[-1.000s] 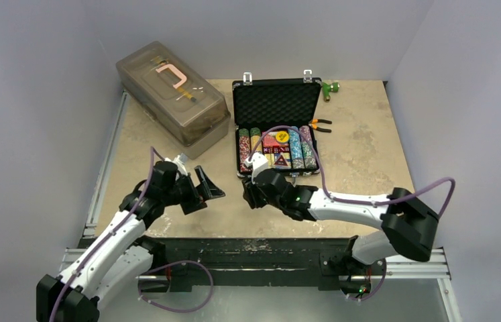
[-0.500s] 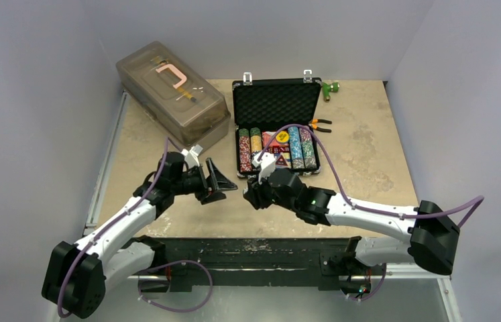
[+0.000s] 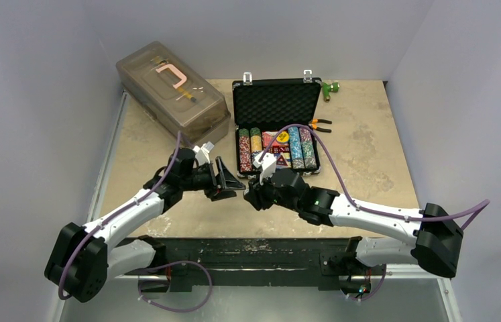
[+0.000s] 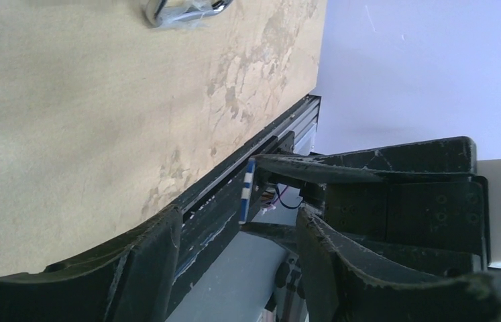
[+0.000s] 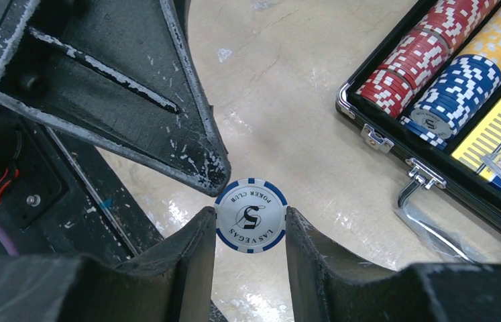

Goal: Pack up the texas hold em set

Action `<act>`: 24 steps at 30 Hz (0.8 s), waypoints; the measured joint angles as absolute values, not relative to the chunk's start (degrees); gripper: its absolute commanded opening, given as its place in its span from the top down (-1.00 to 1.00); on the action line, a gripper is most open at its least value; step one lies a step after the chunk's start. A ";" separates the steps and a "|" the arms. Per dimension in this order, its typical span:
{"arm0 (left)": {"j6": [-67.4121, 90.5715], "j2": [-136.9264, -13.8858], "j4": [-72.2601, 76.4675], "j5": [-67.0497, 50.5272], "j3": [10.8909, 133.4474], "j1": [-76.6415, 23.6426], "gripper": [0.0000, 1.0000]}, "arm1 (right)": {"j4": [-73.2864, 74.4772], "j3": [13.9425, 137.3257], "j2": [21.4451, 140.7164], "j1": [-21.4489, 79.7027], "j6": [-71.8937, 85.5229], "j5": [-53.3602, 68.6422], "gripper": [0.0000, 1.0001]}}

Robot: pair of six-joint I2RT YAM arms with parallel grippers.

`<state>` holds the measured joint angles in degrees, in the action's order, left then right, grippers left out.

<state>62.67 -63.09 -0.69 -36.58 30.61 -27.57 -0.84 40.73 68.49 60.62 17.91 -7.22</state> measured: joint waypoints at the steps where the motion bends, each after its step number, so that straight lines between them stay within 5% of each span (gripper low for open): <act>1: 62.78 -63.46 -0.49 -36.51 31.14 -27.97 -0.14 | -0.84 40.73 68.47 60.62 17.91 -7.03 0.39; 16: 63.02 -67.72 2.15 -34.44 33.98 -33.65 0.38 | -0.36 40.73 66.65 60.62 17.91 -6.39 0.40; 22: 63.16 -68.64 3.07 -34.20 34.33 -34.39 1.00 | -0.27 40.73 66.22 60.62 17.91 -6.28 0.39; 24: 62.50 -68.66 2.61 -33.67 34.50 -34.54 1.00 | -0.27 40.73 66.11 60.62 17.96 -6.35 0.30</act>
